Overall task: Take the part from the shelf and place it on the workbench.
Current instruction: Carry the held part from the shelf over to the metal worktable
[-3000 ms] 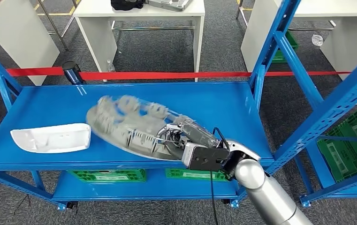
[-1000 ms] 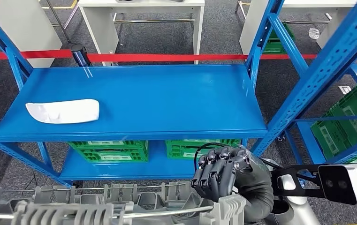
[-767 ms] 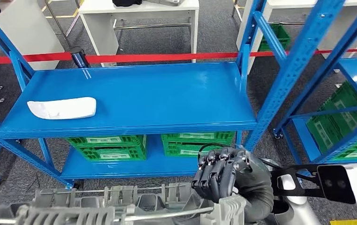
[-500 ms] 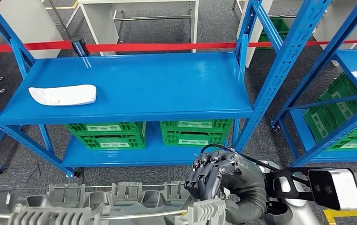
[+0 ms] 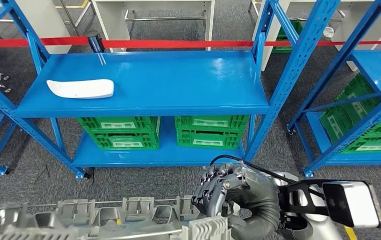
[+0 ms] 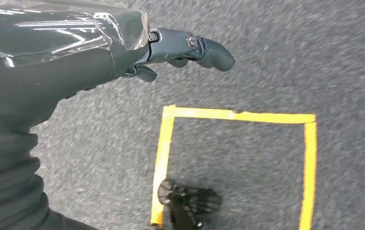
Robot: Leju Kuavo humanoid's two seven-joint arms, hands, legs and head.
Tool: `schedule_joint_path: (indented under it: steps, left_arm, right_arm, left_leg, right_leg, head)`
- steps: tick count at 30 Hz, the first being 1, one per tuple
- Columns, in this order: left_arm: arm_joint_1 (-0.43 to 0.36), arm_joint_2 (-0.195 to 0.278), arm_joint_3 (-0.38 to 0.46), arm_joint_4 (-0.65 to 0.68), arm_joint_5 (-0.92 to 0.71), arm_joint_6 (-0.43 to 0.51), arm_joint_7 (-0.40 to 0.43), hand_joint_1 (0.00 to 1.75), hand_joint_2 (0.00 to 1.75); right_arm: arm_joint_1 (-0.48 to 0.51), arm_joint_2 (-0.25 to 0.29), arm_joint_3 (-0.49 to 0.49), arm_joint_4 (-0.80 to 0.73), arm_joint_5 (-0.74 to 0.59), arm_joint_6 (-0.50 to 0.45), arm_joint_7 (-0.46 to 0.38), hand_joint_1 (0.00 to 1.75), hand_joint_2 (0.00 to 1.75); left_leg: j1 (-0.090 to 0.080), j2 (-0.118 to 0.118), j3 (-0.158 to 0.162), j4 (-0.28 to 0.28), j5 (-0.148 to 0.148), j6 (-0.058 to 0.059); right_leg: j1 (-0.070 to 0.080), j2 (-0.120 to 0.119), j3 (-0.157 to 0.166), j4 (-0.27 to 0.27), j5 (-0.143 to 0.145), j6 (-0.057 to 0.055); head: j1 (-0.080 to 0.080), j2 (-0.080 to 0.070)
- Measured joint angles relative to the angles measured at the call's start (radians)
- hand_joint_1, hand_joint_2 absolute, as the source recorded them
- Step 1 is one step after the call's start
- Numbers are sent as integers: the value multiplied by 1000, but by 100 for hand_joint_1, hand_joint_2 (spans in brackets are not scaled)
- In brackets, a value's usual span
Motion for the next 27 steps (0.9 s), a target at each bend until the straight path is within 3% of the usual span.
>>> schedule_joint_path:
  steps: [3, 5, 6, 7, 9, 10, 11, 12, 14, 16, 17, 18, 20, 21, 23, 25, 26, 27]
  left_arm:
    - [1, 0, -1, 0, 1, 0, 0, 0, 175]
    - [10, 0, -20, 6, 15, 7, 7, 0, 175]
    - [18, -1, -40, 11, 30, 13, 11, 0, 175]
    - [29, -2, -65, 20, 45, 20, 9, 0, 175]
    - [36, -5, -96, 36, 48, 31, -12, 0, 175]
    - [34, -5, -101, 43, 37, 32, -25, 0, 175]
    - [28, -5, -99, 47, 21, 32, -35, 0, 175]
    - [22, -5, -97, 51, 7, 30, -43, 0, 175]
    - [10, -4, -90, 57, -17, 28, -56, 0, 175]
    - [-1, -3, -82, 62, -36, 26, -67, 0, 175]
    - [-6, -2, -78, 64, -43, 26, -72, 0, 175]
    - [-8, -1, -73, 66, -48, 26, -75, 0, 175]
    - [-11, -1, -66, 71, -54, 25, -78, 0, 175]
    - [-13, -1, -64, 72, -55, 25, -79, 0, 175]
    - [-18, -1, -63, 76, -57, 25, -81, 0, 175]
    - [-21, -1, -62, 81, -63, 21, -87, 0, 175]
    - [-22, -2, -60, 84, -69, 18, -93, 0, 175]
    - [-23, -2, -58, 87, -75, 15, -98, 0, 175]
  right_arm:
    - [0, 0, 0, 0, 0, 0, 0, 169, 175]
    - [1, -4, 2, 0, 0, 0, 0, 169, 175]
    - [2, -7, 3, 0, 1, 0, 0, 169, 175]
    - [1, -11, 6, 0, 3, 0, 0, 169, 175]
    - [-6, -18, 8, 0, 9, 2, -13, 169, 175]
    - [-11, -20, 9, 0, 16, 2, -25, 169, 175]
    - [-14, -20, 9, 0, 24, 4, -41, 169, 175]
    - [-16, -20, 9, 0, 35, 6, -56, 169, 175]
    - [-24, -21, 8, -1, 57, 13, -76, 169, 175]
    - [-32, -23, 9, -5, 79, 17, -82, 169, 175]
    - [-36, -24, 9, -7, 88, 18, -84, 169, 175]
    - [-39, -25, 9, -8, 94, 18, -86, 169, 175]
    - [-43, -27, 9, -9, 99, 18, -90, 169, 175]
    - [-44, -29, 9, -9, 100, 18, -91, 169, 175]
    - [-47, -33, 8, -10, 101, 17, -93, 169, 175]
    - [-48, -38, 9, -9, 102, 15, -97, 169, 175]
    - [-48, -41, 9, -9, 103, 13, -101, 169, 175]
    - [-48, -44, 9, -8, 103, 11, -105, 169, 175]
  left_leg:
    - [0, 0, -1, 0, 1, 0]
    - [5, 1, -29, 18, 11, -9]
    - [7, 1, -49, 33, 22, -19]
    - [12, -1, -75, 63, 8, -34]
    - [18, -4, -119, 205, -94, -61]
    - [21, -5, -133, 284, -150, -68]
    - [21, -5, -133, 343, -176, -69]
    - [21, -6, -113, 348, -165, -66]
    - [17, -10, -18, 250, -129, -50]
    - [9, -15, 87, 108, -137, -32]
    - [4, -16, 113, 65, -146, -25]
    - [-1, -16, 119, 47, -150, -21]
    - [-5, -13, 109, 32, -126, -11]
    - [-4, -11, 104, 21, -109, -5]
    - [0, -7, 85, 5, -74, 5]
    - [-1, -7, 53, 5, -46, 8]
    - [-2, -7, 35, 7, -33, 7]
    - [-2, -6, 15, 11, -20, 6]
  right_leg:
    - [0, 0, 2, -1, 2, 1]
    - [-6, 0, 75, -88, 8, 13]
    - [-5, 0, 125, -157, -6, 10]
    - [-5, -1, 166, -226, -11, -3]
    - [3, -2, 158, -280, -7, -40]
    - [4, -3, 135, -279, 17, -50]
    - [6, -2, 118, -279, 32, -49]
    - [8, -2, 104, -278, 44, -48]
    - [11, -1, 80, -278, 66, -45]
    - [13, -1, 66, -280, 85, -37]
    - [10, -3, 64, -282, 94, -31]
    - [8, -4, 63, -285, 103, -23]
    - [6, -4, 60, -290, 115, -13]
    - [7, -3, 54, -282, 103, -12]
    - [8, 0, 26, -211, 32, -23]
    - [8, 1, -6, -85, -48, -27]
    - [7, 1, -12, -35, -63, -21]
    - [7, 1, -1, -15, -59, -10]
  head:
    - [0, 0]
    - [0, 0]
    - [0, 0]
    - [-1, 0]
    - [-3, 0]
    - [-4, 0]
    - [-4, 0]
    - [-4, 0]
    - [-5, 0]
    - [-4, 0]
    - [-5, 0]
    - [-6, 0]
    - [-8, 0]
    - [-7, 0]
    - [-3, 0]
    - [-2, 0]
    - [-1, 0]
    - [-1, 0]
